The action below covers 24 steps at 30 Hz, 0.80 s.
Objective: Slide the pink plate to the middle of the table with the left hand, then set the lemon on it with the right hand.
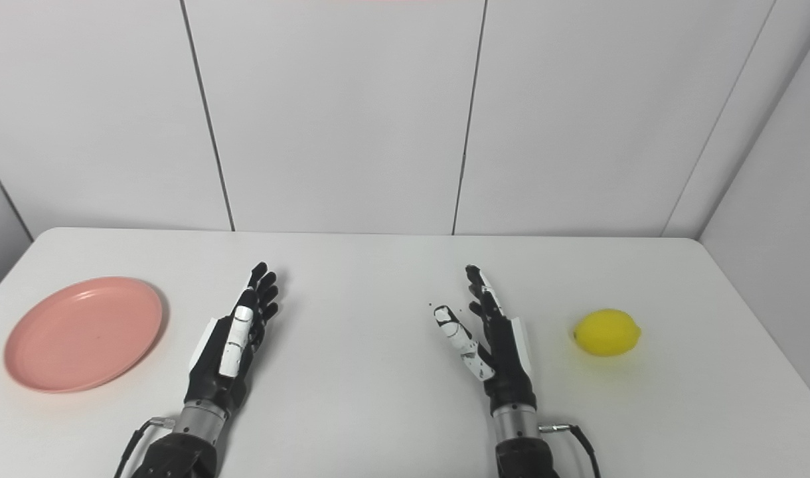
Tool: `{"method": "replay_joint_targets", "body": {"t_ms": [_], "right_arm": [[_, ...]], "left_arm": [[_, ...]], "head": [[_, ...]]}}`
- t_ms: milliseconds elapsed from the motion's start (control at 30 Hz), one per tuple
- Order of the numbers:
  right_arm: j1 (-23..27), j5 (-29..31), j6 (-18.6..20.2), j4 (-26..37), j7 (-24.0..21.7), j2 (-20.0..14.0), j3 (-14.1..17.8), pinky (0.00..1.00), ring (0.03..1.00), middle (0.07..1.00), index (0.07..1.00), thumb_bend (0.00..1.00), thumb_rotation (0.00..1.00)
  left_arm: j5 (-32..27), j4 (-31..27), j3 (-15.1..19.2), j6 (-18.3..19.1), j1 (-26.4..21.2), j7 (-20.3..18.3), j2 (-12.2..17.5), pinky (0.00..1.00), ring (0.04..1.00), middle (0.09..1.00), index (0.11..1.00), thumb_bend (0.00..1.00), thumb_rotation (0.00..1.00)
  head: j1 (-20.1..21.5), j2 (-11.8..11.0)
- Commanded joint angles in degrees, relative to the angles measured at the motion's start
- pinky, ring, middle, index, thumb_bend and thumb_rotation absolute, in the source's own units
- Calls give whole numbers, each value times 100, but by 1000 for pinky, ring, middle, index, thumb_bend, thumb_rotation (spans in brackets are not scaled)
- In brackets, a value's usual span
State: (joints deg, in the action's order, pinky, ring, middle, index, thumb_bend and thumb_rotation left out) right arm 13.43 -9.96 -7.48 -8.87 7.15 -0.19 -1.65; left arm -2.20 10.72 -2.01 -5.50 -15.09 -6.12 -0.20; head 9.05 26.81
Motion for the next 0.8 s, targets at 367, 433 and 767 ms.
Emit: {"method": "replay_joint_targets", "body": {"t_ms": [367, 433, 767], "right_arm": [[102, 260, -566, -260, 78, 183, 68, 956, 953, 942, 916, 642, 981], [99, 244, -560, -231, 76, 194, 53, 944, 946, 938, 911, 629, 979], [131, 339, -544, -219, -4, 224, 24, 954, 940, 934, 902, 661, 1000]], "left_arm": [[171, 30, 15, -224, -94, 77, 126, 1000, 1000, 1000, 1000, 689, 1000], [139, 58, 25, -248, -112, 65, 135, 1000, 1000, 1000, 1000, 684, 1000], [-69, 12, 78, -23, -135, -30, 125, 1000, 1000, 1000, 1000, 682, 1000]], "head": [[144, 126], [167, 148], [179, 242]]}}
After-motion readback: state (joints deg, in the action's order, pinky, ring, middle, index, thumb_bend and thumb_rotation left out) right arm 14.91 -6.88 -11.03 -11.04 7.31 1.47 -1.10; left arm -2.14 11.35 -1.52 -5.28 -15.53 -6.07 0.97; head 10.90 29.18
